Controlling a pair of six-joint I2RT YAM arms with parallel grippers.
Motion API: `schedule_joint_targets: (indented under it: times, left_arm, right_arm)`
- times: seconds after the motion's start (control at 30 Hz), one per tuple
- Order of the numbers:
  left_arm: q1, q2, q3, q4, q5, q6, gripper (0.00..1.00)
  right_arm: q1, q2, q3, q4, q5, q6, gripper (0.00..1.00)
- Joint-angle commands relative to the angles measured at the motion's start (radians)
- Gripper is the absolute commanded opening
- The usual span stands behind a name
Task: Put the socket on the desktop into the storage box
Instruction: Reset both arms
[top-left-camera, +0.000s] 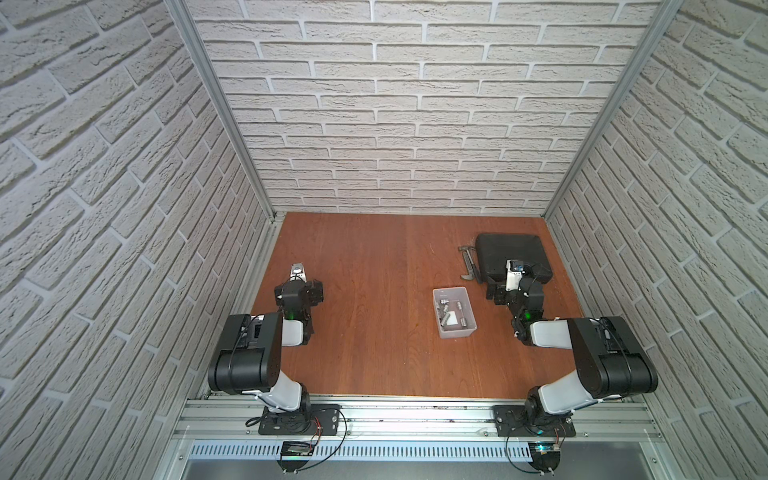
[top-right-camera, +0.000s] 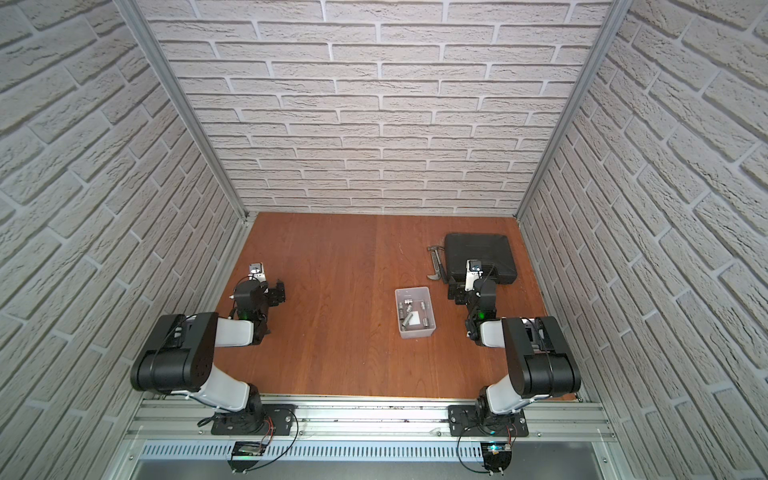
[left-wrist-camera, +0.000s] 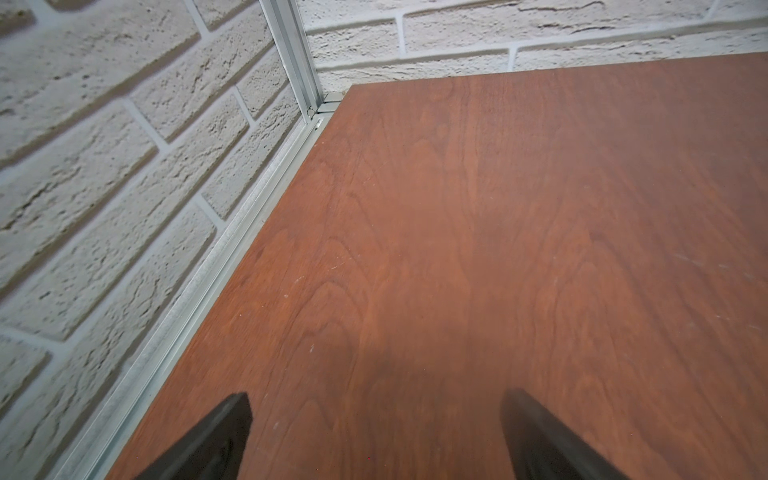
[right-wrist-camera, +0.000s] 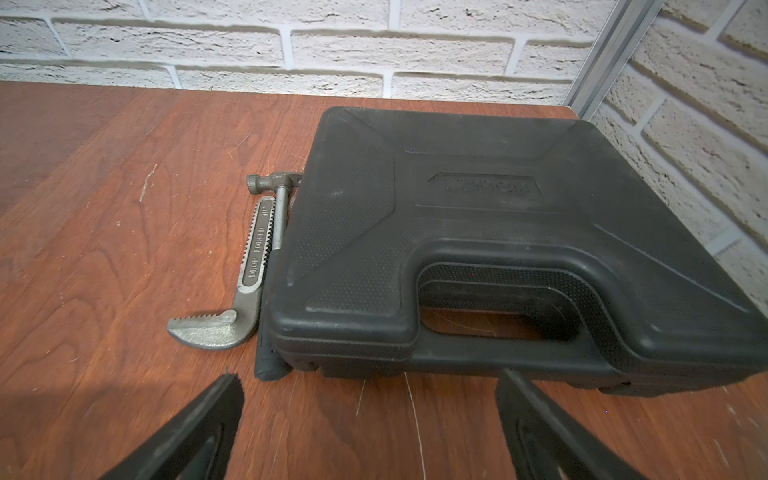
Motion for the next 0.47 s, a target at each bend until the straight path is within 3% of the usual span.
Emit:
schedule_joint_targets:
  times: [0.0, 0.43]
  left_arm:
    - [-0.007, -0.001, 0.006, 0.058, 0.006, 0.012, 0.99]
    - [-0.005, 0.001, 0.007, 0.057, 0.007, 0.011, 0.99]
  right_arm:
    - [0.005, -0.019, 0.015, 0.015, -0.008, -0.015, 0.99]
    - [0.004, -0.020, 0.014, 0.015, -0.011, -0.016, 0.99]
